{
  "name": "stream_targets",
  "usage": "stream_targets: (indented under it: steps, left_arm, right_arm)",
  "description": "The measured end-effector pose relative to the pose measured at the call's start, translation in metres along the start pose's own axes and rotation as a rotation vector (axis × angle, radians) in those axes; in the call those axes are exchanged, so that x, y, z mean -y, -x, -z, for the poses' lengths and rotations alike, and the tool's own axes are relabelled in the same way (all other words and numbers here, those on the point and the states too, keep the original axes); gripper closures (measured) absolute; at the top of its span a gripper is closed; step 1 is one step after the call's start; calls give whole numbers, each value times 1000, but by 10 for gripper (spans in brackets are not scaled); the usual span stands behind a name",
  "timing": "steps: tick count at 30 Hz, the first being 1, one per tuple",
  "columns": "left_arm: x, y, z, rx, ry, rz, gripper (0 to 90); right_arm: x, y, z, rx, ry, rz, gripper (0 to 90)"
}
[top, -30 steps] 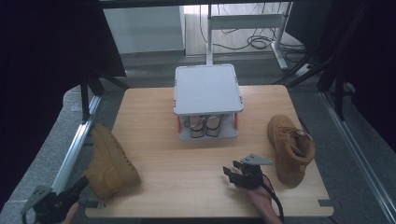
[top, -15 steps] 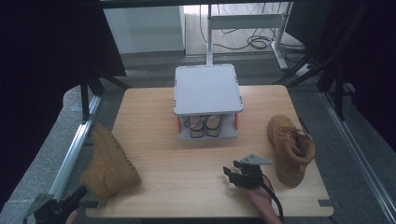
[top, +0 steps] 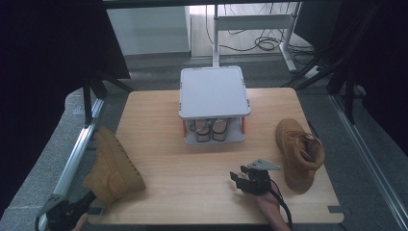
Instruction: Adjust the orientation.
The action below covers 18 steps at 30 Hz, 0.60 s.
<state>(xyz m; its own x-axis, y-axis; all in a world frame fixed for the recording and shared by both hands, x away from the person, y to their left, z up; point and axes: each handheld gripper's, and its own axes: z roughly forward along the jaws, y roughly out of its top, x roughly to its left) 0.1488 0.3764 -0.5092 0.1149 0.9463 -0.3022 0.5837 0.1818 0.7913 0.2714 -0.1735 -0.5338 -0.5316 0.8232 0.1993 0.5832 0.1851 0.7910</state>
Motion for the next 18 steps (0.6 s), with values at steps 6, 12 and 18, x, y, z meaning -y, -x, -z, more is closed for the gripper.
stream_targets:
  steps: [6,12,18]
  left_arm:
    - [-5,3,0,16,10,-4,894]
    - [-9,5,0,26,13,-8,894]
    - [-12,9,0,33,22,-13,894]
  right_arm:
    - [0,-1,-1,2,0,-1,466]
    - [0,0,0,0,2,-7,466]
    - [0,0,0,1,1,-4,466]
